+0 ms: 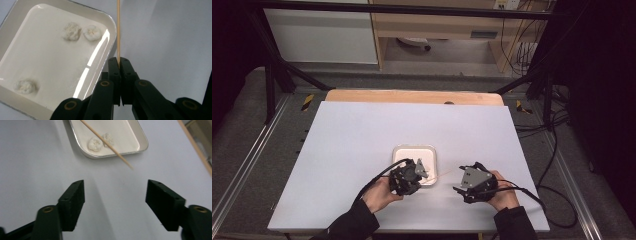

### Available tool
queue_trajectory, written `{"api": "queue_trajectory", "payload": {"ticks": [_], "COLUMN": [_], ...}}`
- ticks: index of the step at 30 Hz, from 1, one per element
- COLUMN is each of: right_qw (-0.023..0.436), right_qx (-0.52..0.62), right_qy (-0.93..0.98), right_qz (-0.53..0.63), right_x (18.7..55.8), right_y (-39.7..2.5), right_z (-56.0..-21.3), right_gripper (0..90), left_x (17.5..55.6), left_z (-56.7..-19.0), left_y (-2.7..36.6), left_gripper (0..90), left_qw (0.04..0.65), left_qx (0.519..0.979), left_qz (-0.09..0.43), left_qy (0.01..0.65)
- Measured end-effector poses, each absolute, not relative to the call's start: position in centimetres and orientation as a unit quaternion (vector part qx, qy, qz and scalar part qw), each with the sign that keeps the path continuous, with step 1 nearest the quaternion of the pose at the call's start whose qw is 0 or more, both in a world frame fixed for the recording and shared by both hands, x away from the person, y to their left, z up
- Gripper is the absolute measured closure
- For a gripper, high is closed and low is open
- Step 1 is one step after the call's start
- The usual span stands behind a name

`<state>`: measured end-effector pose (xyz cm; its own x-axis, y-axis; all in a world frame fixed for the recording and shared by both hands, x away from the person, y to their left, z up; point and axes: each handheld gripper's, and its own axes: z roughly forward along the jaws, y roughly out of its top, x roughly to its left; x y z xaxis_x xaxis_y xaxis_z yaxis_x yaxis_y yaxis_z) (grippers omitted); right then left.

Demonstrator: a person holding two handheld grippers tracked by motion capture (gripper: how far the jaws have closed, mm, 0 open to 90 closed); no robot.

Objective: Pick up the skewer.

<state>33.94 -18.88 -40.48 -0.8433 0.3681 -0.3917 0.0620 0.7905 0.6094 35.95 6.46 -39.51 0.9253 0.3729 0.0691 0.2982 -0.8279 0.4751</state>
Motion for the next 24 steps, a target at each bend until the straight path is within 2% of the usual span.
{"api": "queue_trajectory", "payload": {"ticks": [5, 11, 24], "right_qw": [0.219, 0.203, 0.137], "right_qx": [0.193, 0.248, 0.33], "right_qy": [0.9, 0.888, 0.869], "right_qz": [0.323, 0.329, 0.342], "right_x": [34.7, 35.1, 35.9], "right_y": [-20.0, -20.4, -19.9], "right_z": [-40.9, -41.2, -41.4], "right_gripper": [17.3, 10.1, 6.9], "left_x": [35.7, 35.3, 33.9], "left_z": [-39.2, -39.3, -40.3], "left_y": [8.5, 11.3, 16.6], "left_gripper": [88.6, 88.5, 88.4], "left_qw": [0.272, 0.312, 0.382], "left_qx": [0.937, 0.917, 0.868], "left_qz": [0.086, 0.099, 0.129], "left_qy": [0.2, 0.23, 0.29]}}
